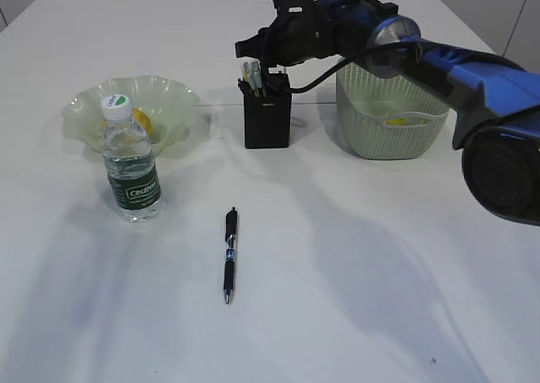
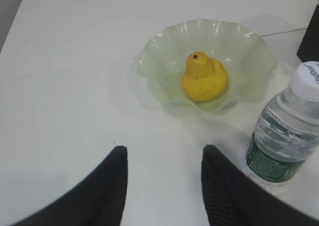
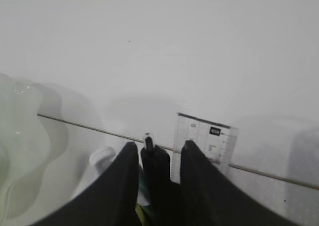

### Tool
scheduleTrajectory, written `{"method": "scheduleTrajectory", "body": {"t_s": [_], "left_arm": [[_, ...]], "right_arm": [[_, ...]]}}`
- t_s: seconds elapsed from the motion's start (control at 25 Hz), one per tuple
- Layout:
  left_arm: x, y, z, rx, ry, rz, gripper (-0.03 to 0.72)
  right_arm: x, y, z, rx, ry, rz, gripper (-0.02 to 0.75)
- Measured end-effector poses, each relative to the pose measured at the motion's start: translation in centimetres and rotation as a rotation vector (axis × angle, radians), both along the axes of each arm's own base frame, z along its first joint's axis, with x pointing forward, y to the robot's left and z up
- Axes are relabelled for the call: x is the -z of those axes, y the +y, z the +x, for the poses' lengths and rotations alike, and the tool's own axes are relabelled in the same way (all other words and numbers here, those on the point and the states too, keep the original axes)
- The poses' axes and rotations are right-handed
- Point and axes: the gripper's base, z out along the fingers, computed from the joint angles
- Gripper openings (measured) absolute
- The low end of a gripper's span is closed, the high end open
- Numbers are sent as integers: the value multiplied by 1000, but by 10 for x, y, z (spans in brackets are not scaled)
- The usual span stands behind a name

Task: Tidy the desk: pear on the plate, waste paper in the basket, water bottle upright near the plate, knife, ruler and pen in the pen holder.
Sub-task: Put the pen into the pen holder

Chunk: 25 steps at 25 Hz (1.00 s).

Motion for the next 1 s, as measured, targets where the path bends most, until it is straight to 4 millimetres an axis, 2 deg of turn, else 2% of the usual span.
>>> {"method": "scheduleTrajectory", "body": {"t_s": [0.28, 0.68, 1.0], "left_arm": [[0, 0, 0, 0, 0, 0, 341], [0, 0, 0, 0, 0, 0, 341], [0, 0, 0, 0, -2, 0, 341]], "right_arm": [[-3, 0, -1, -10, -2, -17, 227], [-24, -3, -6, -29, -14, -55, 229], [-66, -6, -16, -40, -74, -64, 229]]}}
